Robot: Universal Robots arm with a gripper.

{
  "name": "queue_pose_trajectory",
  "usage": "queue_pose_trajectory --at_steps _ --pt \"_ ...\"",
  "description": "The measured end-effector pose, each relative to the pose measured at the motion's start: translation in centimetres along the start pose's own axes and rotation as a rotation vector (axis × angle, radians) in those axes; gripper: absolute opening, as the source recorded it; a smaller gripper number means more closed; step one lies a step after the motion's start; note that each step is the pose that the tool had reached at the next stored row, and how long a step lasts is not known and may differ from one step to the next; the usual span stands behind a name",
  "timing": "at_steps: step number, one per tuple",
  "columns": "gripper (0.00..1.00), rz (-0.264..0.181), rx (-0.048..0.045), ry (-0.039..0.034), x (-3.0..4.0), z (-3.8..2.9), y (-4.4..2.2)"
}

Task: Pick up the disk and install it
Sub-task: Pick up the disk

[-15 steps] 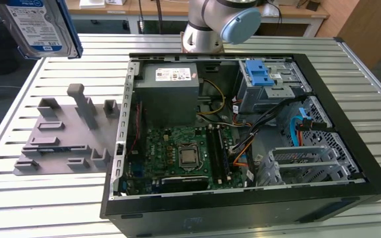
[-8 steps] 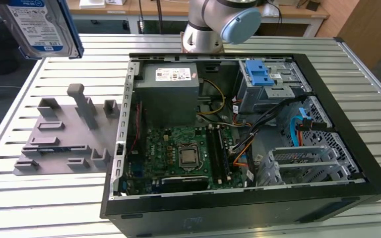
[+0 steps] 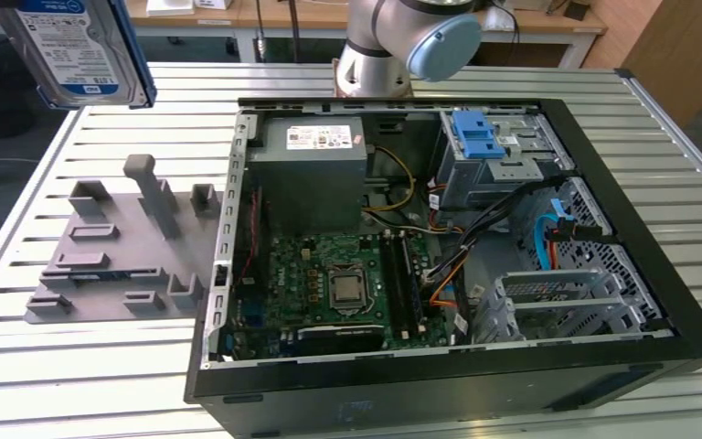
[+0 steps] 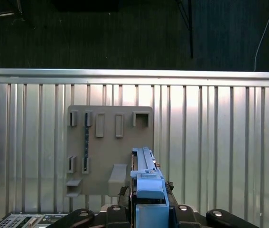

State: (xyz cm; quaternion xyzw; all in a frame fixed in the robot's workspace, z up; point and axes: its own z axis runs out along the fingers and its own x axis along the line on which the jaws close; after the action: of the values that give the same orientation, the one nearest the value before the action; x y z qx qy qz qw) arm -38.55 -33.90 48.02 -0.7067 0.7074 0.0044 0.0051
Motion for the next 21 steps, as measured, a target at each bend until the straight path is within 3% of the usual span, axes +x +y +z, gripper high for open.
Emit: queue_pose_trajectory --at_steps 14,21 --pt "0.36 0.0 0.0001 0.0 0.0 0.01 -0.2" --pt "0.36 0.0 0.0001 0.0 0.0 0.01 -1.47"
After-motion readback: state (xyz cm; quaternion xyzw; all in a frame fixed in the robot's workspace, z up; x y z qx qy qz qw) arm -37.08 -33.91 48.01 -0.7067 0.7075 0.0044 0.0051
